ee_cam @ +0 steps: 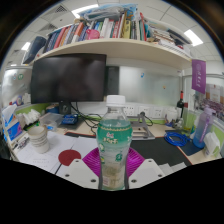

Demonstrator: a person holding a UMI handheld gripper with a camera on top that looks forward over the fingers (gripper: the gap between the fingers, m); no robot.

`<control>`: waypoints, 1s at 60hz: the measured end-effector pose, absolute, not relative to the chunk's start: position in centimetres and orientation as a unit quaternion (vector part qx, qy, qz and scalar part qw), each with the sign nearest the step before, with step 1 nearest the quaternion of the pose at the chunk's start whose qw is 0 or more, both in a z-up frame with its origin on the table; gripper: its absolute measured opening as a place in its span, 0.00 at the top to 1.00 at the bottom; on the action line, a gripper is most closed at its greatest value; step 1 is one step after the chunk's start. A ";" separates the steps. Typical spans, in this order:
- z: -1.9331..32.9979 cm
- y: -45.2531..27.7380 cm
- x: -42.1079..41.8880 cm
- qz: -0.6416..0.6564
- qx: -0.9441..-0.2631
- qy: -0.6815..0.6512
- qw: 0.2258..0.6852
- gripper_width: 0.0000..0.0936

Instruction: Pour water

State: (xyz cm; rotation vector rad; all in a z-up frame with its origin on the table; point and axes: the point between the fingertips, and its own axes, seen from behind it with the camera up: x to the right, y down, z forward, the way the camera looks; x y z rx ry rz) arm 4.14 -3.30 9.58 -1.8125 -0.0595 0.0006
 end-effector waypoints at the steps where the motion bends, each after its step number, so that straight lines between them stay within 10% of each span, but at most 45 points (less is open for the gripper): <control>1: 9.6 -3.3 4.2 -0.002 -0.788 -0.025 0.615 0.69; 22: 15.3 -1.1 -3.2 -0.154 -0.751 -0.236 0.598 0.70; 60: 13.9 5.9 -15.0 -0.444 -0.460 -0.704 0.309 0.70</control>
